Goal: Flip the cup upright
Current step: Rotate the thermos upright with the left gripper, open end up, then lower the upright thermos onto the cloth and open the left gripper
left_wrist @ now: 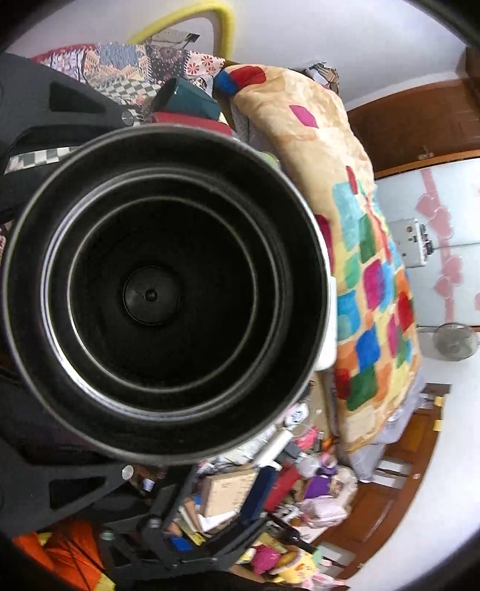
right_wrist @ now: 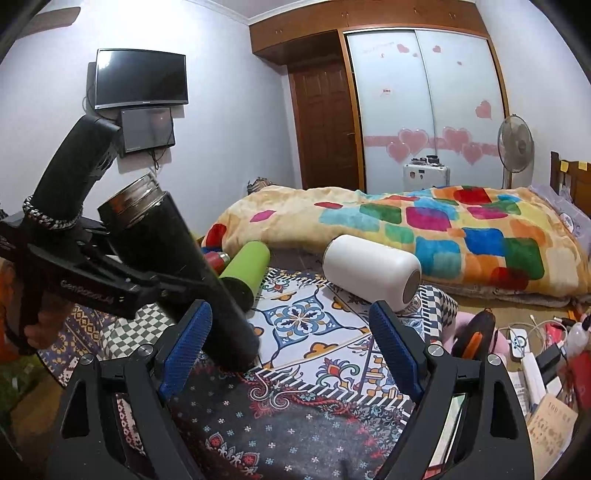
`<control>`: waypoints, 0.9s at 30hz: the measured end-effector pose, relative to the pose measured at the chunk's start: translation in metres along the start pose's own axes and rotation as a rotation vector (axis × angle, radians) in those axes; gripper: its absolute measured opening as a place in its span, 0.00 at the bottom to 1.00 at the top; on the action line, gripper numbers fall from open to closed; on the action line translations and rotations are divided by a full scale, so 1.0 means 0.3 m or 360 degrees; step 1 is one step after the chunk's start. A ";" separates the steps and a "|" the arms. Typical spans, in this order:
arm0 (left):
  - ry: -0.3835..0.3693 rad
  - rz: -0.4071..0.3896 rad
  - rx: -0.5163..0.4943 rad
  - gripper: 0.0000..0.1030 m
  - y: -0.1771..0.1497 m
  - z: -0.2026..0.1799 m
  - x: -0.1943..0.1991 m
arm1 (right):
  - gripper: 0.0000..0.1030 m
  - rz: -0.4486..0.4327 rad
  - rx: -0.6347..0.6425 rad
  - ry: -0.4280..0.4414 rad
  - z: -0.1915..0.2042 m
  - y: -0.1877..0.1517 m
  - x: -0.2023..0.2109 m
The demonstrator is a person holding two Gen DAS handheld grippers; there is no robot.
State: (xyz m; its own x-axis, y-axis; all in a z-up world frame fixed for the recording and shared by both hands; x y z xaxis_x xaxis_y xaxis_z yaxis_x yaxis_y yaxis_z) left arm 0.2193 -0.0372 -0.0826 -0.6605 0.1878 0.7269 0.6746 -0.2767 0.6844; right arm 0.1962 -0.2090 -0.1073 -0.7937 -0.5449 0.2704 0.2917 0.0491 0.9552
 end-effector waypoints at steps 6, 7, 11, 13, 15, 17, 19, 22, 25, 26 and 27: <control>0.0028 0.0000 0.0016 0.62 -0.013 0.006 -0.001 | 0.83 -0.0001 -0.0055 0.0018 -0.011 0.000 -0.008; 0.0030 -0.0003 0.0016 0.62 -0.010 0.009 -0.003 | 0.83 -0.0003 -0.0056 0.0018 -0.010 -0.001 -0.008; 0.0027 -0.0028 0.0044 0.62 0.016 0.022 -0.035 | 0.83 -0.0001 -0.0042 0.0012 -0.005 -0.001 -0.010; 0.0017 -0.0042 0.0079 0.62 0.026 0.040 -0.051 | 0.83 0.0002 -0.0032 0.0004 -0.002 -0.002 -0.013; -0.0006 -0.0061 0.0127 0.62 0.028 0.064 -0.059 | 0.83 0.0006 -0.0027 0.0004 -0.001 -0.001 -0.013; -0.0027 -0.0080 0.0162 0.62 0.022 0.081 -0.057 | 0.83 0.0008 -0.0024 0.0013 0.001 -0.001 -0.015; -0.0039 -0.0101 0.0172 0.62 0.012 0.088 -0.049 | 0.83 0.0007 -0.0013 0.0013 0.007 0.000 -0.017; -0.0031 -0.0125 0.0162 0.62 0.002 0.082 -0.041 | 0.83 0.0009 -0.0016 0.0017 0.013 0.001 -0.022; -0.0015 -0.0168 0.0159 0.63 -0.004 0.079 -0.036 | 0.83 0.0006 -0.0028 0.0015 0.016 0.007 -0.022; -0.0014 -0.0176 0.0164 0.63 -0.004 0.079 -0.036 | 0.83 0.0003 -0.0031 0.0015 0.019 0.009 -0.018; -0.0017 -0.0181 0.0170 0.63 -0.003 0.082 -0.036 | 0.83 -0.0001 -0.0032 0.0016 0.022 0.013 -0.013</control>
State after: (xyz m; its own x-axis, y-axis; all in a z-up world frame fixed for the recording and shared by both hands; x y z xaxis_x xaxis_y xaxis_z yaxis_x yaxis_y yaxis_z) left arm 0.2339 -0.0159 -0.0896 -0.7317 0.2224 0.6444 0.6270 -0.1512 0.7642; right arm 0.1970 -0.2012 -0.1040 -0.7885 -0.5532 0.2688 0.3021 0.0322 0.9527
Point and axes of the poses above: each gripper's, at about its wrist camera, not at the fingertips, and x roughly against the way its jaws point, z to its left, y to its top, the point moved 2 cm from there along -x, roughly the way its jaws point, and after that the axes turned 7 degrees about -z, right-handed, at the moved point
